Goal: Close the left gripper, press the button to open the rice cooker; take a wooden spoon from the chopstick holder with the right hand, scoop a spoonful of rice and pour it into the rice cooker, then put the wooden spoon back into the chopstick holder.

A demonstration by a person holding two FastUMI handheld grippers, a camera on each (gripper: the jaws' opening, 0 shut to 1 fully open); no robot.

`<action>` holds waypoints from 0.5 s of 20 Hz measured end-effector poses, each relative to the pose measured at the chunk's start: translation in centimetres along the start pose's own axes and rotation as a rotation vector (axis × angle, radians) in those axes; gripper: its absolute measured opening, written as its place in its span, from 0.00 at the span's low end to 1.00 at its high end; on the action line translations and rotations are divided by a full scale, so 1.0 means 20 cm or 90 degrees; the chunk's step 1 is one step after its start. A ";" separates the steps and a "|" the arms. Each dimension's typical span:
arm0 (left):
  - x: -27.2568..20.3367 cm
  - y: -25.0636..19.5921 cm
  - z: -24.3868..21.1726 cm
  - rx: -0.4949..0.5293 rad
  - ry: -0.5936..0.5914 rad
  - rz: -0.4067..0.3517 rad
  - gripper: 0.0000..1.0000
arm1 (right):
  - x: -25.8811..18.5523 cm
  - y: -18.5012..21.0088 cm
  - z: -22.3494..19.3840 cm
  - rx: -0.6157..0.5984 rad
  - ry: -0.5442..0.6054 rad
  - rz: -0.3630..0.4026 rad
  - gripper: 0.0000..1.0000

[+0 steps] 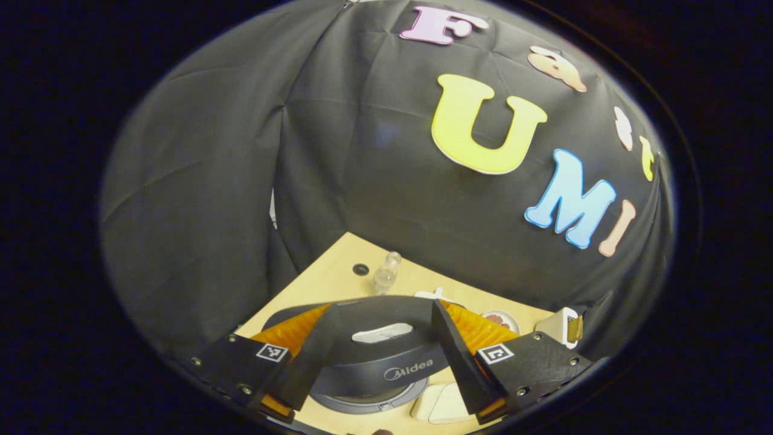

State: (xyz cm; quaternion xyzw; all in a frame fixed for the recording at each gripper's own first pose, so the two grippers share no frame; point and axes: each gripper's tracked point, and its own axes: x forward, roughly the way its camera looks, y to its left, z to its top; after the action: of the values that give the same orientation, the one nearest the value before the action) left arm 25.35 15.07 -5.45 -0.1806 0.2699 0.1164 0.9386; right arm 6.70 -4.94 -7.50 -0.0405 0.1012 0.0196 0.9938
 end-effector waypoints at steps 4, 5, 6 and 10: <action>-0.03 -0.04 -0.27 0.018 0.031 0.022 0.98 | 0.07 -0.02 -0.01 -0.026 0.005 0.041 0.98; -0.03 -0.04 -0.32 0.027 0.038 0.030 0.98 | 0.09 -0.03 0.00 -0.032 0.004 0.048 0.98; -0.03 -0.05 -0.39 0.043 0.049 0.038 0.98 | 0.10 -0.03 0.00 -0.034 0.000 0.058 0.99; 0.03 -0.04 -0.67 0.099 0.100 0.058 0.98 | 0.14 -0.02 0.00 -0.032 -0.007 0.109 0.99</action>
State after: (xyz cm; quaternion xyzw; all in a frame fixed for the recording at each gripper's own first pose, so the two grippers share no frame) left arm 19.90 9.15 -16.10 -0.1030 0.3590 0.1233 0.9194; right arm 9.50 -5.16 -7.97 -0.0562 0.0984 0.1071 0.9878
